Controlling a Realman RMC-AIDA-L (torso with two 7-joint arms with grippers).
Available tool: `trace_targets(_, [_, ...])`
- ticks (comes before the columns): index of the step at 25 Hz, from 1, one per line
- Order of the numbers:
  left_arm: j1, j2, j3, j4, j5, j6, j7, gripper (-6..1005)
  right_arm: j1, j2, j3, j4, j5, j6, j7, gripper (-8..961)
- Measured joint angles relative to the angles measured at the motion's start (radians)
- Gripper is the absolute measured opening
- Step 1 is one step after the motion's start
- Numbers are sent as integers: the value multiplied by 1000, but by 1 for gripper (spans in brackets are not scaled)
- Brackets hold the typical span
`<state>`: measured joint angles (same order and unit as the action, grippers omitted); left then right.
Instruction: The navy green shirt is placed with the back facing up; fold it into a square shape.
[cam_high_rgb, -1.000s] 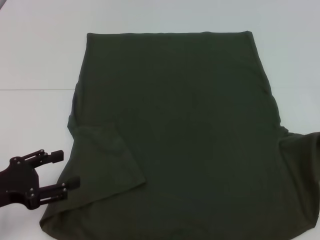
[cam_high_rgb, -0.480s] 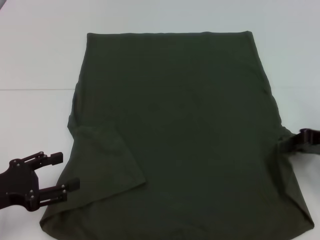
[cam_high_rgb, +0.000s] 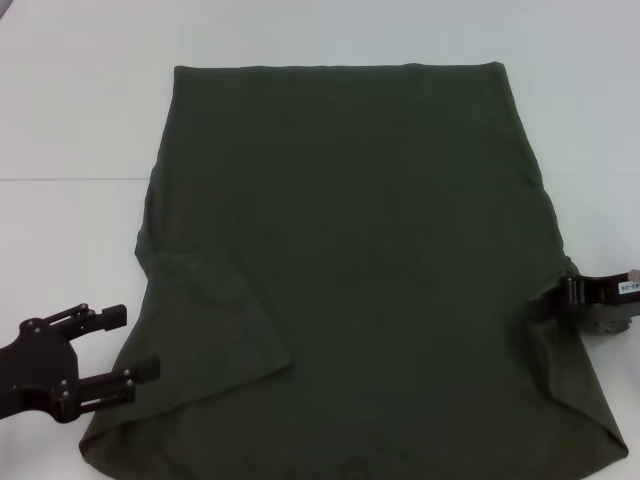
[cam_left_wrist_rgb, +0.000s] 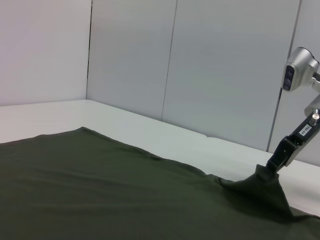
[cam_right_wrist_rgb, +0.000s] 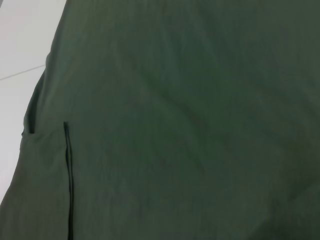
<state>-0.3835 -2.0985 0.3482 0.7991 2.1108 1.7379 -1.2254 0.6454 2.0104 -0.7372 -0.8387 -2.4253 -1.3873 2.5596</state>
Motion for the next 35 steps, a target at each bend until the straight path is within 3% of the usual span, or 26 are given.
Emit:
trace_targets(12, [-2, -5, 0, 0, 0, -1, 1, 824, 24, 7, -24, 54, 0, 16, -22, 25])
trace_targets(20, [-3, -9, 0, 0, -7, -1, 2, 824, 25, 0, -23, 74, 5, -34, -36, 57])
trace_targets(23, [-3, -9, 0, 0, -8, -1, 2, 824, 25, 1, -19, 74, 23, -68, -65, 272])
trace_targets(30, [-3, -12, 0, 0, -8, 5, 1, 824, 9, -4, 18, 67, 46, -88, -76, 552])
trace_targets(34, [-2, -12, 0, 0, -9, 5, 0, 824, -14, -23, 66, 66, 50, -95, -78, 726])
trace_targets(35, [-2, -13, 0, 0, -9, 6, 0, 824, -24, -27, 84, 68, 50, -96, -78, 732])
